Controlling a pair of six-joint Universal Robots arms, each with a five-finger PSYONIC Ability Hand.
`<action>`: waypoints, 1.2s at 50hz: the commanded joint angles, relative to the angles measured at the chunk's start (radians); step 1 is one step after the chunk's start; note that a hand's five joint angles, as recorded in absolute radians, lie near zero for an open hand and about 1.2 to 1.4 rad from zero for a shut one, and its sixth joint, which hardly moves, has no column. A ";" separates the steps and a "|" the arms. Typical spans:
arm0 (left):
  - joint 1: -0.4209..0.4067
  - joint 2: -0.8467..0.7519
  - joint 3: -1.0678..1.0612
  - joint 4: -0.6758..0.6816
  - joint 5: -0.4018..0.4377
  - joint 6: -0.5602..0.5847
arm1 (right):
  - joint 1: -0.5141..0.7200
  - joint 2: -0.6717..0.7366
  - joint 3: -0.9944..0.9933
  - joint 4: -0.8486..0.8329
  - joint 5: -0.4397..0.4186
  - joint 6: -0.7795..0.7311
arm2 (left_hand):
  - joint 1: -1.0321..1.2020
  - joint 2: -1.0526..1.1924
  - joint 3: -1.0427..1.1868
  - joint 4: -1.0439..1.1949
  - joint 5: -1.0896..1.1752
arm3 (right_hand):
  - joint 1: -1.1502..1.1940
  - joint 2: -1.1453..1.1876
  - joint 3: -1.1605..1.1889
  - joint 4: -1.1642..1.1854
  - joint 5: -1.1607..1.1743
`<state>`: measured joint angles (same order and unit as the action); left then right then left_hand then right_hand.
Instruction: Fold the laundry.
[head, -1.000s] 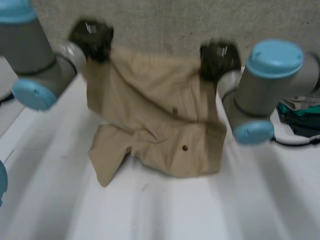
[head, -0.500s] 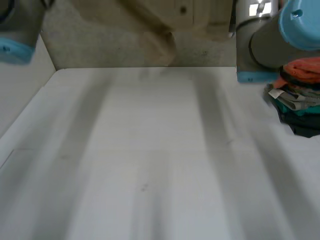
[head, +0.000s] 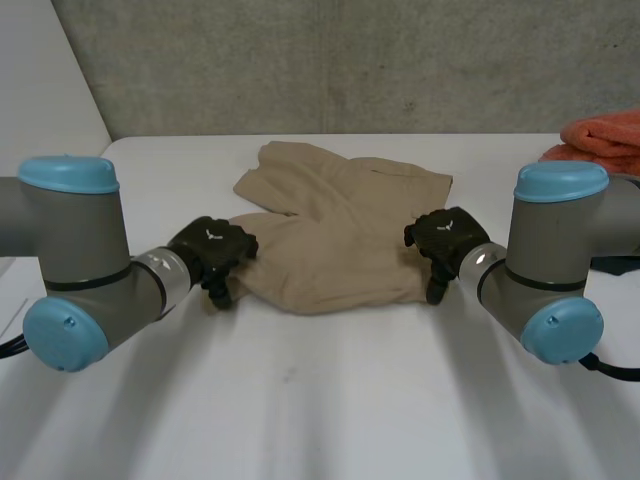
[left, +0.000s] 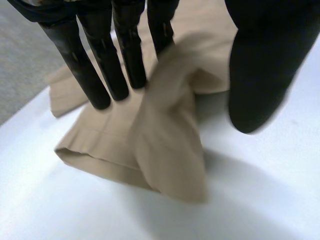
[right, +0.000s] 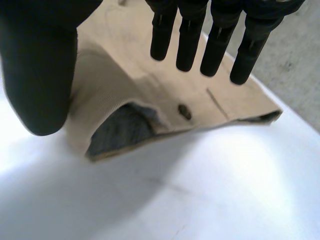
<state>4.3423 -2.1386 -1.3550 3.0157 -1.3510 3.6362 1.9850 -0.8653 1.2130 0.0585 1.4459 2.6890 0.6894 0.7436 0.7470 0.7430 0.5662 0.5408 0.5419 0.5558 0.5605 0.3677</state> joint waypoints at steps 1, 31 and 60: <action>0.006 0.031 -0.006 -0.075 -0.008 0.004 | -0.005 -0.047 0.034 0.081 0.025 0.048 | -0.279 -0.333 -0.337 -0.333 -0.331 | -0.325 -0.326 -0.340 -0.344 -0.326; 0.091 -0.030 -0.083 0.120 -0.008 -0.142 | 0.047 -0.198 0.504 -0.463 0.060 0.127 | -0.309 -0.363 -0.366 -0.362 -0.360 | 0.036 0.035 0.021 0.016 0.034; -0.021 0.124 -0.053 -0.242 -0.114 0.152 | -0.003 -0.339 0.382 -0.073 -0.024 -0.081 | 0.707 0.653 0.649 0.653 0.656 | 0.855 0.854 0.840 0.836 0.854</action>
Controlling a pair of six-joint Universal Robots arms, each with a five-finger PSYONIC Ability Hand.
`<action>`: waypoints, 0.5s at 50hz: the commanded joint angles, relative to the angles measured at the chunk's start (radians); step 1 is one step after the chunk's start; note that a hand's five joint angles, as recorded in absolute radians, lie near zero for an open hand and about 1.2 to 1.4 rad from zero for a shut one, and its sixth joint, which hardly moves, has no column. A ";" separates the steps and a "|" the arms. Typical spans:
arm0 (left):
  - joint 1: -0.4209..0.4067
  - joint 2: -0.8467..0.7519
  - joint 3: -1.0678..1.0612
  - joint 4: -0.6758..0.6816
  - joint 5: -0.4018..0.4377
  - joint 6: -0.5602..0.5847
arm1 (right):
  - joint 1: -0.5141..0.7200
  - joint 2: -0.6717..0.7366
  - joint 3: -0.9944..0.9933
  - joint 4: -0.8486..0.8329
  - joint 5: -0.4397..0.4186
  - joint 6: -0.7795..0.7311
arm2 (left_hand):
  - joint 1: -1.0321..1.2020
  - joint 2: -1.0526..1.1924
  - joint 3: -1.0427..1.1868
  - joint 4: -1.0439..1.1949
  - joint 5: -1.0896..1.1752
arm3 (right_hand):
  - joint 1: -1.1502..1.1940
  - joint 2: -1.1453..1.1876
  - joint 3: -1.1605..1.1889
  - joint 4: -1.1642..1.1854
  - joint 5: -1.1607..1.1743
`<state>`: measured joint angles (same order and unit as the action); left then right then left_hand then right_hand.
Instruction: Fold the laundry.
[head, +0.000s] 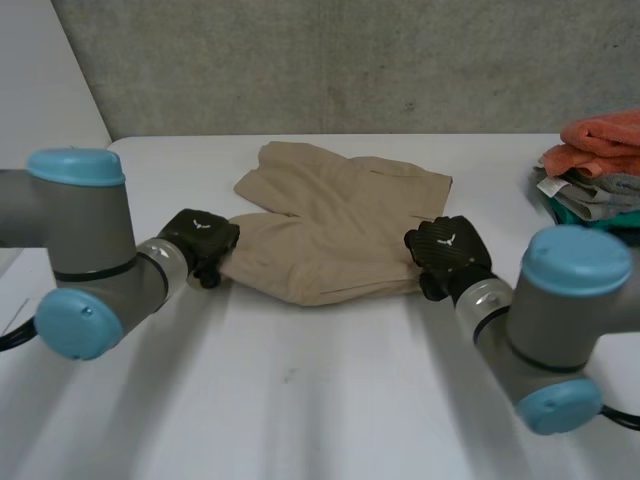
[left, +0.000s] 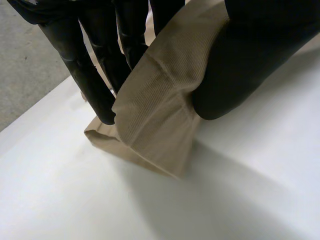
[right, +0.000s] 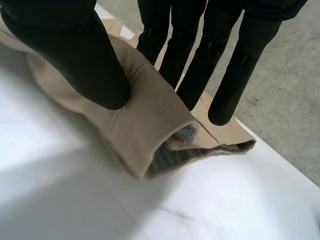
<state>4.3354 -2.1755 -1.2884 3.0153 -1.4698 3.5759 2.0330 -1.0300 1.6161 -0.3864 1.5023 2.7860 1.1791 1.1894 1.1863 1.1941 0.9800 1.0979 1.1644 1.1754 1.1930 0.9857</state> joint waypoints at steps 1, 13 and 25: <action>-0.019 0.207 -0.167 -0.333 0.016 0.283 | -0.068 -0.214 -0.024 0.515 -0.102 -0.259 | 0.217 0.207 0.210 0.202 0.242 | 0.298 0.232 0.221 0.203 0.236; -0.125 0.455 -0.381 -0.596 0.131 0.511 | -0.165 -0.331 0.085 0.943 -0.228 -0.666 | 0.217 0.207 0.210 0.202 0.242 | 0.298 0.232 0.221 0.203 0.236; -0.086 0.152 0.033 -0.326 -0.038 0.416 | -0.143 -0.168 -0.110 0.640 -0.191 -0.317 | 0.217 0.207 0.210 0.202 0.242 | 0.298 0.232 0.221 0.203 0.236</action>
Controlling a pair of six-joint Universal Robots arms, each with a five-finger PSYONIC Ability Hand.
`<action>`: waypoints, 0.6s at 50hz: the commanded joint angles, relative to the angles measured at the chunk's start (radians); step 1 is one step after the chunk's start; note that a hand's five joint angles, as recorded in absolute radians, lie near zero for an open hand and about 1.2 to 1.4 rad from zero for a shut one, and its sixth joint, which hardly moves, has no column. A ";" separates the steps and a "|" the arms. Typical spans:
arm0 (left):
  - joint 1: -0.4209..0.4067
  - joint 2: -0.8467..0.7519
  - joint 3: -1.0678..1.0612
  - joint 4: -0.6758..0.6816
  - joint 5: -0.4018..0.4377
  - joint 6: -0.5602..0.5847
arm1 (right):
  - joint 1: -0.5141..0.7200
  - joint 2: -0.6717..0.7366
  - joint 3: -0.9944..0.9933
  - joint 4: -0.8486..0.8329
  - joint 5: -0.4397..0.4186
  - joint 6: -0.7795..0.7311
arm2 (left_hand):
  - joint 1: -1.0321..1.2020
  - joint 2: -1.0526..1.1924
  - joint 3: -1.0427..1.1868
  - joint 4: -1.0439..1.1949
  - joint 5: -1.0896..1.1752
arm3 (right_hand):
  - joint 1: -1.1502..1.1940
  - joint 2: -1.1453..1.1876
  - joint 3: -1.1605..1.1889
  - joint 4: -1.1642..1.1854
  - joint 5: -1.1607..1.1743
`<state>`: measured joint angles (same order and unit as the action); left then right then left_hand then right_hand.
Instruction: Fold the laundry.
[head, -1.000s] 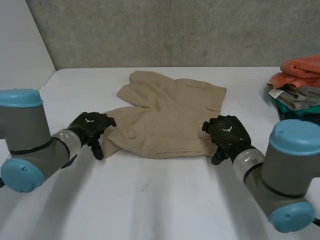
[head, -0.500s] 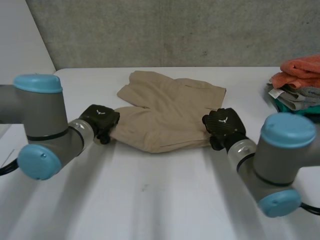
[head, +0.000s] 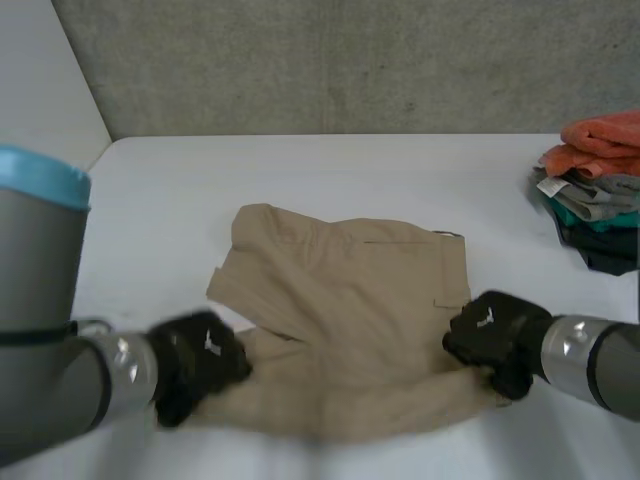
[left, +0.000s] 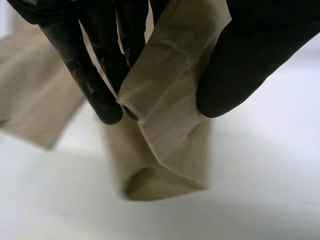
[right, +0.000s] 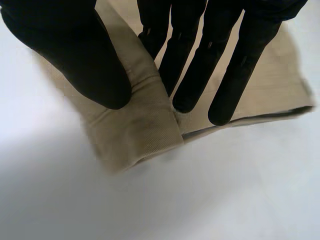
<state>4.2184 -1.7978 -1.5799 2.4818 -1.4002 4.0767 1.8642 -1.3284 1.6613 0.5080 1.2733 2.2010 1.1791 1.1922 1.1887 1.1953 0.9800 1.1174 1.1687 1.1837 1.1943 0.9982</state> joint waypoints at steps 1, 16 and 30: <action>0.032 -0.253 0.365 0.224 -0.108 -0.096 | 0.030 0.150 -0.173 -0.284 0.052 0.293 | 0.217 0.204 0.208 0.201 0.242 | 0.279 0.228 0.213 0.202 0.223; 0.012 -0.794 1.190 0.301 -0.144 -0.168 | 0.110 0.555 -0.598 -0.713 0.347 0.344 | 0.217 0.204 0.208 0.201 0.242 | 0.279 0.228 0.213 0.202 0.223; 0.009 -1.019 1.505 0.282 -0.236 -0.275 | 0.119 0.743 -0.753 -0.862 0.463 0.310 | -1.005 -1.018 -1.014 -1.021 -0.980 | -0.943 -0.994 -1.009 -1.020 -0.998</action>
<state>4.2384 -2.8255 -0.0580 2.7825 -1.5942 3.8759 1.9876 -0.5895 0.8974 -0.3150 1.6818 2.4757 0.3712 0.4783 0.4847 0.4756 0.2890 0.2356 0.2347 0.2469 0.2525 0.0749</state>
